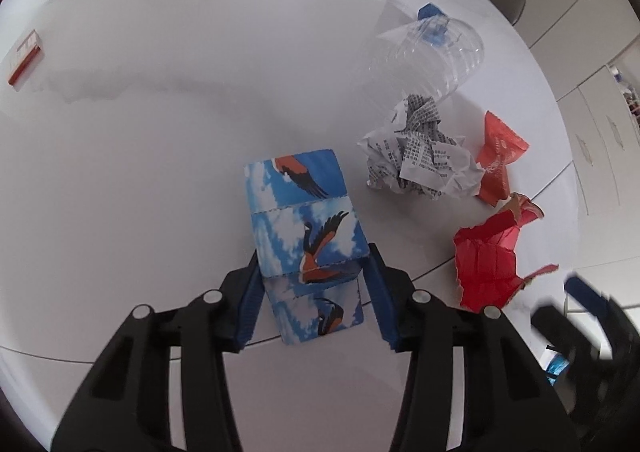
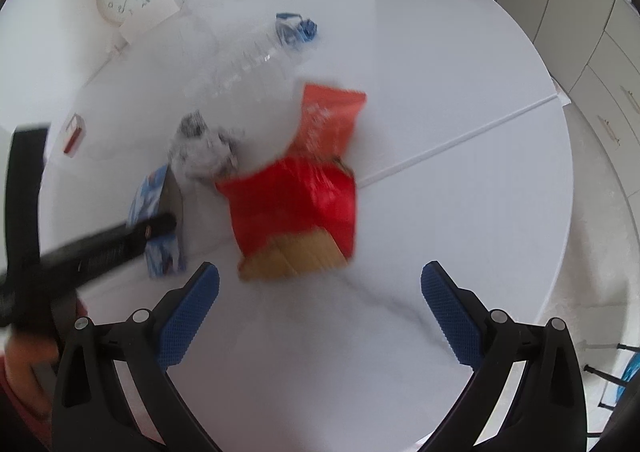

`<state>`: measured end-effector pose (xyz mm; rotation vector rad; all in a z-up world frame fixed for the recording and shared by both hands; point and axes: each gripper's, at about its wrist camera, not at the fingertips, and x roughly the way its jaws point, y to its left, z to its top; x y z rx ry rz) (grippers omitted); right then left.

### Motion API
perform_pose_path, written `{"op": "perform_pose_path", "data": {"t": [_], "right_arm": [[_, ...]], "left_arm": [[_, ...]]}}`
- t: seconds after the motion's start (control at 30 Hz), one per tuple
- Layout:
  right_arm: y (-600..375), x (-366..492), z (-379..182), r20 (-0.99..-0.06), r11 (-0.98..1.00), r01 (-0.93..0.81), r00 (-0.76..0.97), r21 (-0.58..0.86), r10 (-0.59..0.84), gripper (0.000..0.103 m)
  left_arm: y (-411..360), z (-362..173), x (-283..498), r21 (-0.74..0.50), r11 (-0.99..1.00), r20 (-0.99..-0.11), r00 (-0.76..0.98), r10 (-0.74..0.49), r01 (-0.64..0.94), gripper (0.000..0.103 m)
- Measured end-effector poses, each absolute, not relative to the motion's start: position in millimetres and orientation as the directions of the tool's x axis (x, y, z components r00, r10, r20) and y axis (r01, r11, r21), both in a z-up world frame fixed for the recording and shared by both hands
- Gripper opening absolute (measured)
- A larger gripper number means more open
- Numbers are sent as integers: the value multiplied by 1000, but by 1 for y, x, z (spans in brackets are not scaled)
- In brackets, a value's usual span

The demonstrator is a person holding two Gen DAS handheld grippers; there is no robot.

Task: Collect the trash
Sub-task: 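Grasp the blue bird-print box with the left tool, then grasp the red bag with brown cardboard using the right tool while the left holds the box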

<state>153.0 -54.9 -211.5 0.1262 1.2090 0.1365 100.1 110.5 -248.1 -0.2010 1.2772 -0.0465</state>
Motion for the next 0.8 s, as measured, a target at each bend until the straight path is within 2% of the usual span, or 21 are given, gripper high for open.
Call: {"op": "perform_pose_path", "data": {"t": [0.23,0.6,0.8], "right_arm": [[-31,182,-228,-918,986,2,366,165,153,100],[7,199,-260,-947,998,-57,318,26,43,100],[-1,199,-255,-945,997,-72,324,18,41,79]], "left_arm": [[130,-237,89,-210,975,-934,310,-179,-71,47],[143,-244,81,-295,950,-921,296,-253,-105,47],[142,-242,80,-300,950,-917,300,-262,-85,47]]}}
